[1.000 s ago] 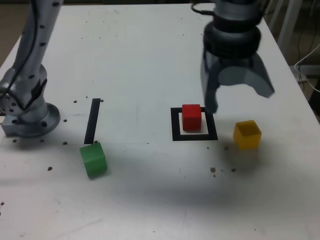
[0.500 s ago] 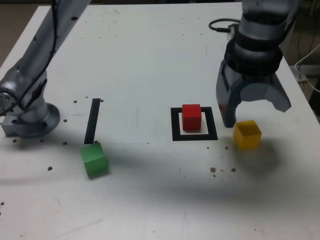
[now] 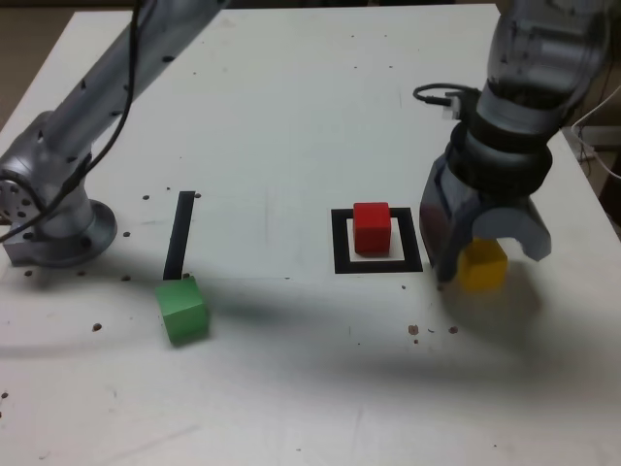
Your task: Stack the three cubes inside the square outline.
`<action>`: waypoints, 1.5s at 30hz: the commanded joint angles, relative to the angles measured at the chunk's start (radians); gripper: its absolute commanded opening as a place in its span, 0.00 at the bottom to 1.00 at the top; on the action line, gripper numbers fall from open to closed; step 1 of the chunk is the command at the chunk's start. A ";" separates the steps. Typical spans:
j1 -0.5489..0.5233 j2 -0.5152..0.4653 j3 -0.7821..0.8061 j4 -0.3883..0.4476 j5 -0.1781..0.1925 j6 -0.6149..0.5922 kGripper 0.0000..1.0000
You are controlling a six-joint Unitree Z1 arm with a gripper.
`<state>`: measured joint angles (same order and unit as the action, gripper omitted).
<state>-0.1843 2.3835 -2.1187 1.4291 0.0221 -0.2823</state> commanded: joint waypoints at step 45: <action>-0.009 -0.273 0.187 -0.008 0.022 0.012 0.32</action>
<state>-0.1935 2.1364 -1.9512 1.4223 0.0392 -0.2752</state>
